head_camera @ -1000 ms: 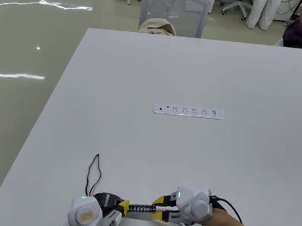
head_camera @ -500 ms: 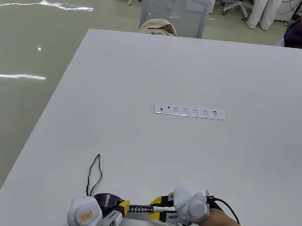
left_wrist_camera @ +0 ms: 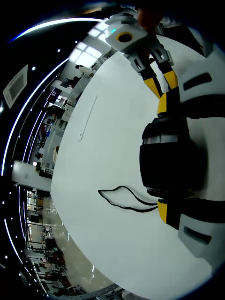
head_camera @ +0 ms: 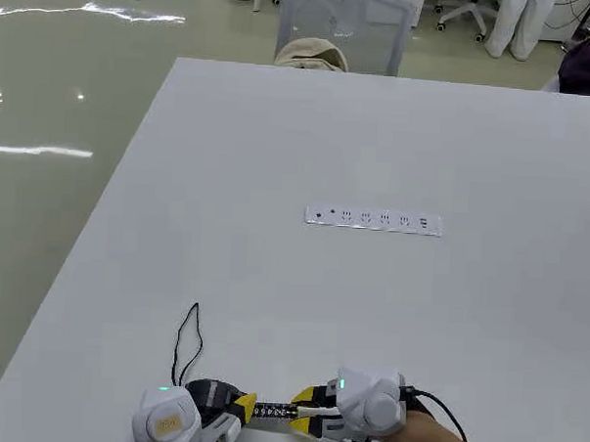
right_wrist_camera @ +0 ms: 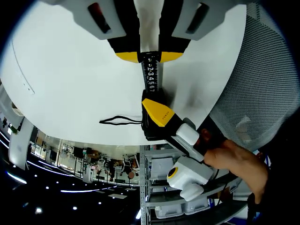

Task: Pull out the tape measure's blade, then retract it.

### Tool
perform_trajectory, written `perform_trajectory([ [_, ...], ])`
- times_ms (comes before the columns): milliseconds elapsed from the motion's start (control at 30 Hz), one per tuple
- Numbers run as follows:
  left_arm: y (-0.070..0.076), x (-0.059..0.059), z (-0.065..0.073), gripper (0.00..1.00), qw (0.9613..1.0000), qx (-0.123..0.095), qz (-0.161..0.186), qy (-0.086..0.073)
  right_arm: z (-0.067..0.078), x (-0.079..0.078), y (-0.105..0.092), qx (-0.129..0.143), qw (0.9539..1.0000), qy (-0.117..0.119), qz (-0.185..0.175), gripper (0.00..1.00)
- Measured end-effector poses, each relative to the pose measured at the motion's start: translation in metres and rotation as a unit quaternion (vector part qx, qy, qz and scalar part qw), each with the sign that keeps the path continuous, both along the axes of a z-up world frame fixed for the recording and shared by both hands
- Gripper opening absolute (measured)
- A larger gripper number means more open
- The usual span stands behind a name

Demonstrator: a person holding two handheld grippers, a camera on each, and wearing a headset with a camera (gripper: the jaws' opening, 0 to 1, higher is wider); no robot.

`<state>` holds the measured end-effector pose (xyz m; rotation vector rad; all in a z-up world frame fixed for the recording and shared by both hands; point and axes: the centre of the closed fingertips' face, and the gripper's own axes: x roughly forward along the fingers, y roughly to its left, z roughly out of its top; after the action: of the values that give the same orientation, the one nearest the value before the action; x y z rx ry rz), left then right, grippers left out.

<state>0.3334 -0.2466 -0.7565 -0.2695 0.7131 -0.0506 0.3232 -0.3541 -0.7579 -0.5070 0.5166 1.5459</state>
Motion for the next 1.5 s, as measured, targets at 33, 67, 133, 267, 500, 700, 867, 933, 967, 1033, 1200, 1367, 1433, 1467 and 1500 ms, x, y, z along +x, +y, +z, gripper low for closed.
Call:
perform_trajectory([
  [33, 0.0, 0.0, 0.0, 0.66, 1.0, -0.001, 0.001, 0.0, 0.0, 0.0, 0.0, 0.0, 1.0, 0.0, 0.0, 0.13],
  [67, 0.0, 0.0, 0.0, 0.66, 1.0, -0.001, 0.0, 0.0, -0.001, 0.001, 0.001, 0.001, 1.0, -0.001, 0.001, 0.13],
  [133, 0.0, 0.0, 0.0, 0.66, 1.0, -0.001, 0.0, 0.0, 0.0, 0.001, 0.002, 0.001, 1.0, -0.002, 0.002, 0.13],
  [267, 0.0, -0.001, 0.0, 0.66, 1.0, -0.001, -0.001, 0.0, 0.002, 0.0, 0.004, 0.002, 1.0, -0.003, 0.003, 0.13],
  [500, 0.0, -0.001, -0.001, 0.66, 1.0, 0.0, -0.001, 0.0, 0.003, -0.001, 0.007, 0.002, 1.0, -0.004, 0.006, 0.13],
  [700, 0.001, -0.001, -0.001, 0.66, 1.0, -0.004, 0.001, 0.0, 0.002, 0.0, 0.009, 0.001, 1.0, -0.005, 0.008, 0.13],
  [867, 0.0, -0.001, 0.001, 0.66, 1.0, -0.005, 0.001, 0.0, 0.001, 0.0, 0.01, 0.0, 1.0, -0.005, 0.008, 0.13],
  [933, 0.0, -0.001, 0.001, 0.66, 1.0, -0.005, 0.001, 0.0, 0.001, 0.0, 0.01, 0.0, 1.0, -0.005, 0.008, 0.13],
  [967, 0.0, -0.001, 0.001, 0.66, 1.0, -0.005, 0.001, 0.0, 0.002, 0.0, 0.01, 0.0, 0.9999, -0.006, 0.008, 0.13],
  [1033, 0.001, -0.001, 0.0, 0.66, 1.0, -0.006, 0.001, 0.0, 0.003, 0.0, 0.01, 0.001, 0.9999, -0.007, 0.008, 0.13],
  [1200, 0.0, -0.001, -0.001, 0.66, 1.0, -0.004, 0.001, 0.0, 0.004, -0.001, 0.011, 0.002, 0.9999, -0.008, 0.009, 0.13],
  [1367, 0.0, -0.001, 0.0, 0.66, 1.0, -0.002, -0.001, 0.002, 0.004, -0.001, 0.011, 0.002, 0.9999, -0.009, 0.01, 0.13],
  [1433, 0.0, -0.002, -0.001, 0.66, 1.0, -0.002, -0.001, 0.002, 0.003, 0.0, 0.011, 0.002, 0.9999, -0.008, 0.009, 0.13],
  [1467, 0.0, -0.002, -0.001, 0.66, 1.0, -0.002, -0.001, 0.002, 0.003, 0.0, 0.011, 0.002, 0.9999, -0.009, 0.01, 0.13],
  [1500, 0.0, -0.002, 0.0, 0.66, 1.0, -0.001, -0.001, 0.002, 0.003, 0.0, 0.011, 0.002, 0.9999, -0.009, 0.01, 0.13],
])
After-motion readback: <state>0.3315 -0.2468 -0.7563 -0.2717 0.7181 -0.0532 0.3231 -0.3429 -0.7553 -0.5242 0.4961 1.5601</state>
